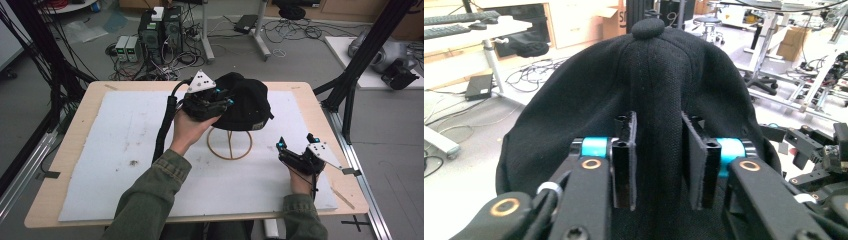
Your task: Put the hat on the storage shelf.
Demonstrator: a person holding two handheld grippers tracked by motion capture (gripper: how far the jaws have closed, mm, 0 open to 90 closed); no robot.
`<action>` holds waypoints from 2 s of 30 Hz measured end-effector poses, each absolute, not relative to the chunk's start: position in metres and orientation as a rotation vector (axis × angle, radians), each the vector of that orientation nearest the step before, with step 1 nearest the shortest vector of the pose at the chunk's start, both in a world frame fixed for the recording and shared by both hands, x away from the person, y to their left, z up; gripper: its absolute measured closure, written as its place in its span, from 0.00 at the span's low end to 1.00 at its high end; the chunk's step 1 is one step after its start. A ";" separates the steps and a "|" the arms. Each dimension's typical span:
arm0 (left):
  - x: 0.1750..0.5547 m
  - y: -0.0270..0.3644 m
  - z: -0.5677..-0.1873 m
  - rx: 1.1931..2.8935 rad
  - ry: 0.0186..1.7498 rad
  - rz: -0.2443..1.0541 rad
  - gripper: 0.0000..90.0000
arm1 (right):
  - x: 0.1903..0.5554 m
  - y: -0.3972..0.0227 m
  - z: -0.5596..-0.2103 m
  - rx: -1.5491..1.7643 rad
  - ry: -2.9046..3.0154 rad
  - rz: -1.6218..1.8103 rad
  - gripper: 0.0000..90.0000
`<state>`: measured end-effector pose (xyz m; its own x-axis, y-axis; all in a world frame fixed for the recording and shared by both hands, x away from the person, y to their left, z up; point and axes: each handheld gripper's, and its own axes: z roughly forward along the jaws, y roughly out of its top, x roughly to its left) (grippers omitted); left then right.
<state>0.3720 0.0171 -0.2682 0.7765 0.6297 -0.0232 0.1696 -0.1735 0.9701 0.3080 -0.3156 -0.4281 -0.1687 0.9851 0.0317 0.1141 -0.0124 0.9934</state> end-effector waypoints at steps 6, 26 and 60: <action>0.374 0.016 -0.270 1.727 0.663 0.461 0.54 | 0.308 -0.315 -0.428 1.229 1.412 1.298 0.01; 0.373 0.028 -0.270 1.674 0.696 0.461 0.23 | 0.307 -0.315 -0.428 1.223 1.416 1.294 0.01; 0.362 0.102 -0.290 1.539 0.814 0.631 0.21 | 0.305 -0.313 -0.426 1.219 1.418 1.290 0.01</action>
